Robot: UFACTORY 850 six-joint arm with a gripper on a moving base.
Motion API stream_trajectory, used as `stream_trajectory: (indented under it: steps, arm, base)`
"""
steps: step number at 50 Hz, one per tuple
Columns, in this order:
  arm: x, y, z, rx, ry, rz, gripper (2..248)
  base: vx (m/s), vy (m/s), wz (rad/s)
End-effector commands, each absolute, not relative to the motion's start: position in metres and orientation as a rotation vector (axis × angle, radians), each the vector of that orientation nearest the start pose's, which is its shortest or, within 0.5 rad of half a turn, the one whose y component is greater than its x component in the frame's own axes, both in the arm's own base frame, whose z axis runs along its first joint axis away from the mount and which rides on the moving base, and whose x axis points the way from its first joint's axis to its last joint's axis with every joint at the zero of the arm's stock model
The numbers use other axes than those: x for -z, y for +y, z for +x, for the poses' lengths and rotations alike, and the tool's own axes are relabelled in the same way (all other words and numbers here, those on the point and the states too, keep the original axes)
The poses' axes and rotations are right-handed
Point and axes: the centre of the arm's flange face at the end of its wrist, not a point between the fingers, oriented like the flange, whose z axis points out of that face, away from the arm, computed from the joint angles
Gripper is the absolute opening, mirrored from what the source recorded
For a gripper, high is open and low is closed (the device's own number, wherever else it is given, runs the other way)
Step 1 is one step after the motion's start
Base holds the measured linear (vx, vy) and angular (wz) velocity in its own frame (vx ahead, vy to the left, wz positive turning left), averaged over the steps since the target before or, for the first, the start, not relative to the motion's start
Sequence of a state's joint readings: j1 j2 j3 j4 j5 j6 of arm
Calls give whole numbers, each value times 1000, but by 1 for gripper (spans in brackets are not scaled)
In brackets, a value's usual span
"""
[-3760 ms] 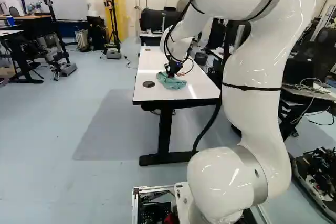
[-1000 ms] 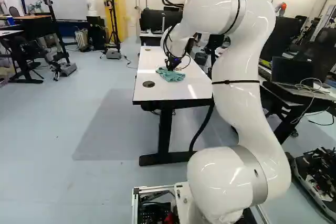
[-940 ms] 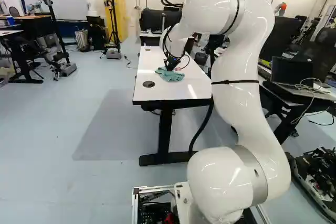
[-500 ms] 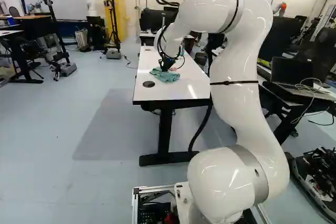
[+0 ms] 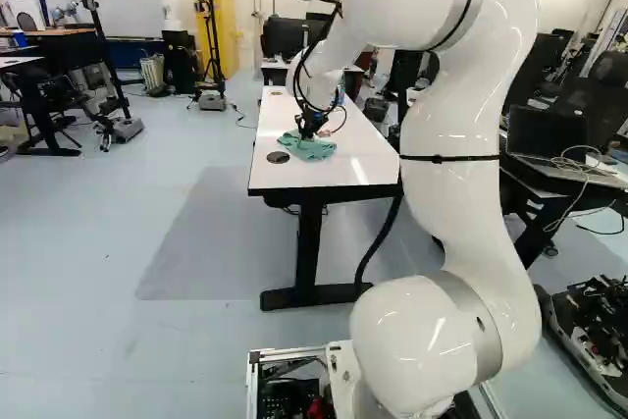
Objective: Clean the table with the green towel
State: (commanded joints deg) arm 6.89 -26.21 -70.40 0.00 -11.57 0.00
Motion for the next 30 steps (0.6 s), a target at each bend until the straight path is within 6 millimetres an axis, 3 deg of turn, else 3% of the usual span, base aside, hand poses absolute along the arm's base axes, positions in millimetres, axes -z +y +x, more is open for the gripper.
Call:
stream_trajectory:
  steps: [30]
  arm:
    - [-445, 49, 569, 837, -129, -3001, 22]
  base:
    - [0, 0, 0]
